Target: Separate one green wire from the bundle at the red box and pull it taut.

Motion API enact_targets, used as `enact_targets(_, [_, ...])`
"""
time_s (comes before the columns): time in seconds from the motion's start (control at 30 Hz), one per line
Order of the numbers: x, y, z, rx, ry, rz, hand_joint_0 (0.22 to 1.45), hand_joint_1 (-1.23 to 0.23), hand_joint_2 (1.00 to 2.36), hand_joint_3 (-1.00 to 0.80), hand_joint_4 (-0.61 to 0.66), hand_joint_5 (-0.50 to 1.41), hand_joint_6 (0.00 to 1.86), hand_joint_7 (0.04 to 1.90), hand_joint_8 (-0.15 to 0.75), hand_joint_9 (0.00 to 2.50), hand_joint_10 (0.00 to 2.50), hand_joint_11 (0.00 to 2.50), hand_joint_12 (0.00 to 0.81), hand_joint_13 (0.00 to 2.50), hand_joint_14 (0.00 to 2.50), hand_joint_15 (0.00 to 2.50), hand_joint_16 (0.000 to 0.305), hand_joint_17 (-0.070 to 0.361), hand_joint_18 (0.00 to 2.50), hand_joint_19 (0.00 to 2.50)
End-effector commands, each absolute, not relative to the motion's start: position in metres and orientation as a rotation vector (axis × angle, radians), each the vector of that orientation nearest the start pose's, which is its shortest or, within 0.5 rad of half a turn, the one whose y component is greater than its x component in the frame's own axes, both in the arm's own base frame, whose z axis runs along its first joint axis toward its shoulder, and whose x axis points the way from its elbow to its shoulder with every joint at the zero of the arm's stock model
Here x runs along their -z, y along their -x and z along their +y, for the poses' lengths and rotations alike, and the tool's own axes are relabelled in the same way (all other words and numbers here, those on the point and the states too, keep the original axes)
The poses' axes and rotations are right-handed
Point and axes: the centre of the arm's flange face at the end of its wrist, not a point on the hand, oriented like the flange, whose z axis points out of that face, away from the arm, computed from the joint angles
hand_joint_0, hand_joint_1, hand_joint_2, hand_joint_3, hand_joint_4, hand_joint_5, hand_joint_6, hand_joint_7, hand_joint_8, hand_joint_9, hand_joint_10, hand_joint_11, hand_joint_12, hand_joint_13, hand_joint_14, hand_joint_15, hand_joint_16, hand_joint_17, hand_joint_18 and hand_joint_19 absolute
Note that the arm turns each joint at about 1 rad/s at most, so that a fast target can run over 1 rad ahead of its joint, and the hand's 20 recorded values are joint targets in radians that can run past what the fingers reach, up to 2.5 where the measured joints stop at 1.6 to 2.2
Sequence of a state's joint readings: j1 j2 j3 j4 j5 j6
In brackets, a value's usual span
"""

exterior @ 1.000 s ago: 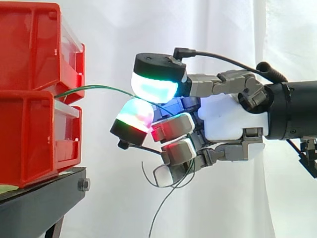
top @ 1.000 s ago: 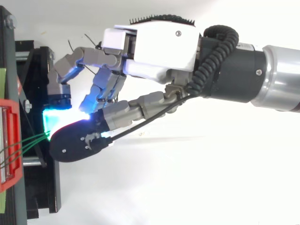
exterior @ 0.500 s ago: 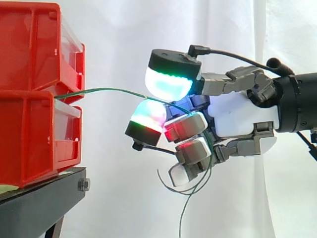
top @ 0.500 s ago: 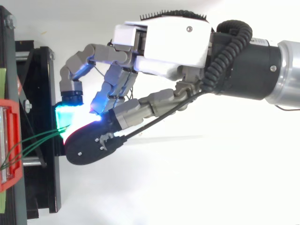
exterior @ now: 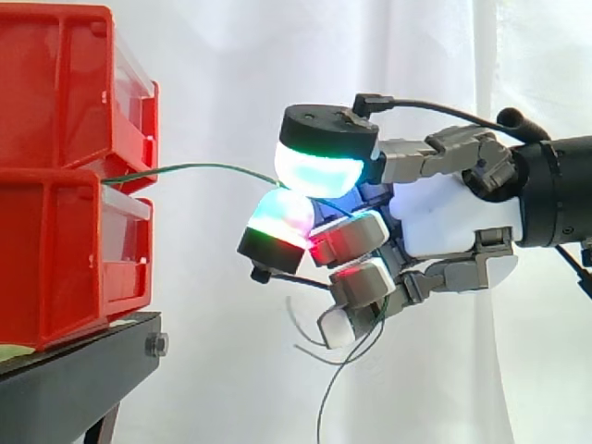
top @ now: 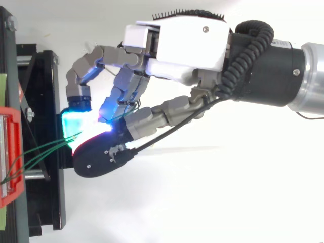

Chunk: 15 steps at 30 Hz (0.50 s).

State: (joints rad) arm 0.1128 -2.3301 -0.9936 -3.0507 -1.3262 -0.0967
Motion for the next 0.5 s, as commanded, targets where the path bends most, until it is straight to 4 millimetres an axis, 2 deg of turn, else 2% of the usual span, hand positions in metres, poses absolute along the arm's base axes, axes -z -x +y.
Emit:
enact_targets(0.0, [-0.2914,-0.7782,-0.0698,-0.986,-1.252,1.235,0.66,-0.86,1.01,-0.33,0.12,-0.2,0.9,1.01,0.312,1.13,0.01,1.47,0.378,1.17,0.03,0.99,0.054,0.122,0.89,0.45])
enact_targets(0.13, [-0.2919,-0.7781,-0.071,-0.982,-1.253,1.236,0.68,-0.89,1.0,-0.46,0.16,-0.2,0.9,1.02,0.316,1.13,0.01,1.48,0.381,1.17,0.03,0.98,0.054,0.121,0.89,0.44])
enact_targets(0.2, [-0.2911,-0.7779,-0.0698,-0.983,-1.253,1.239,0.66,-0.88,1.0,-0.5,0.17,-0.2,0.9,1.01,0.317,1.14,0.01,1.46,0.378,1.17,0.03,0.98,0.054,0.121,0.89,0.45])
enact_targets(0.3, [-0.2911,-0.7779,-0.0698,-0.983,-1.253,1.239,0.58,-0.81,1.0,-0.5,0.18,-0.2,0.9,1.01,0.322,1.14,0.01,1.48,0.388,1.18,0.03,0.99,0.055,0.123,0.9,0.47])
enact_targets(0.33, [-0.2911,-0.7778,-0.071,-0.982,-1.254,1.237,0.54,-0.73,1.0,-0.5,0.18,-0.2,0.89,1.01,0.327,1.15,0.01,1.46,0.391,1.18,0.02,0.98,0.056,0.127,0.91,0.47])
enact_targets(0.4, [-0.2915,-0.7783,-0.071,-0.984,-1.251,1.234,0.54,-0.7,1.0,-0.5,0.18,-0.19,0.89,1.01,0.328,1.16,0.01,1.46,0.397,1.19,0.02,0.99,0.057,0.129,0.91,0.48])
enact_targets(0.47, [-0.2923,-0.7786,-0.0709,-0.987,-1.253,1.231,0.57,-0.64,1.01,-0.42,0.17,-0.19,0.89,1.02,0.319,1.16,0.01,1.46,0.389,1.18,0.03,0.99,0.056,0.126,0.89,0.5])
